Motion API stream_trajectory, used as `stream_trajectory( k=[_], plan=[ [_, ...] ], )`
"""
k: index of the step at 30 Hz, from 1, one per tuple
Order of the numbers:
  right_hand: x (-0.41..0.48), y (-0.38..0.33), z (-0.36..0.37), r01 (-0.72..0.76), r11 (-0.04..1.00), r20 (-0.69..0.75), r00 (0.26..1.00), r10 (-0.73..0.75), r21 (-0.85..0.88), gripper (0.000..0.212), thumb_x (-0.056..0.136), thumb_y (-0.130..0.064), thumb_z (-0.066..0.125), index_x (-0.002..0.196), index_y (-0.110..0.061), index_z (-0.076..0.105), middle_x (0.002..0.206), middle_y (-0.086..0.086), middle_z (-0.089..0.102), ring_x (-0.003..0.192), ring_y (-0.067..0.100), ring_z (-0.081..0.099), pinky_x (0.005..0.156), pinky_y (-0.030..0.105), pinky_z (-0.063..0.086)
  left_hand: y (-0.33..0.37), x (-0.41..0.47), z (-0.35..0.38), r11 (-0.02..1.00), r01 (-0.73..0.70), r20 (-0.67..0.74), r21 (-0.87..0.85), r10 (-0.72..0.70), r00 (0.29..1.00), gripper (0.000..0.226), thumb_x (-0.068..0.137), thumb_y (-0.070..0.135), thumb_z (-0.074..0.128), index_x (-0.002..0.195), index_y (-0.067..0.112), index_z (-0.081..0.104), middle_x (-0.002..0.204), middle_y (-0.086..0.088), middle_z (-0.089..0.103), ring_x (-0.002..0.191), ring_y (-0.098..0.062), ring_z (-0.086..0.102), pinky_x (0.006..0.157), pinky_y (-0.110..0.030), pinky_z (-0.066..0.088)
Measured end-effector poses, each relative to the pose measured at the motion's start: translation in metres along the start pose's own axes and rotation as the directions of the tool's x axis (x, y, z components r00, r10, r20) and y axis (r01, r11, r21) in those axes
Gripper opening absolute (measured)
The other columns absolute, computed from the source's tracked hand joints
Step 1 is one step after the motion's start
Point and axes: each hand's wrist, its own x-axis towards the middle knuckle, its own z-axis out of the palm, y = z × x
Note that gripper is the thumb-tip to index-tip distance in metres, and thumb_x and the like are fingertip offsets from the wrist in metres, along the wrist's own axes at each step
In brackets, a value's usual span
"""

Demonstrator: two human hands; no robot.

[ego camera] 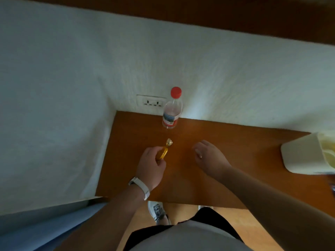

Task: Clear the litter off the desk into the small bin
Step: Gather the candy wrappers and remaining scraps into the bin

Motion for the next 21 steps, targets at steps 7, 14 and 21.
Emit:
stream_trajectory(
  k=[7,14,21],
  plan=[
    [-0.043,0.067,-0.04,-0.139,0.988,-0.096,0.985,0.145,0.064,0.024,0.096,-0.017,0.05,0.118,-0.022,0.059,0.107,-0.007,0.052,0.097,0.015,0.057,0.076,0.023,0.045,0.076,-0.005,0.047,0.987,0.023,0.072,-0.16,-0.011,0.997,0.026,0.088,0.014,0.064,0.109,0.029,0.059,0.098,0.009,0.058,0.081,-0.006,0.056,0.063,-0.015,0.042],
    [-0.098,0.15,-0.089,-0.225,0.969,-0.22,0.945,0.242,0.099,0.027,0.094,-0.018,0.053,0.119,-0.018,0.061,0.111,-0.002,0.058,0.095,0.015,0.058,0.078,0.023,0.047,0.166,-0.016,0.12,0.988,-0.107,0.132,-0.115,0.122,0.984,0.024,0.087,0.012,0.063,0.105,0.028,0.062,0.097,0.009,0.056,0.082,-0.006,0.055,0.064,-0.013,0.042],
    [-0.156,0.233,-0.143,-0.232,0.956,-0.326,0.903,0.281,0.18,0.024,0.092,-0.014,0.057,0.114,-0.012,0.063,0.111,0.004,0.059,0.097,0.023,0.056,0.079,0.031,0.044,0.273,-0.021,0.198,0.97,-0.168,0.148,-0.178,0.195,0.97,0.023,0.085,0.012,0.063,0.1,0.03,0.062,0.096,0.009,0.063,0.085,-0.006,0.059,0.069,-0.016,0.046]
  ],
)
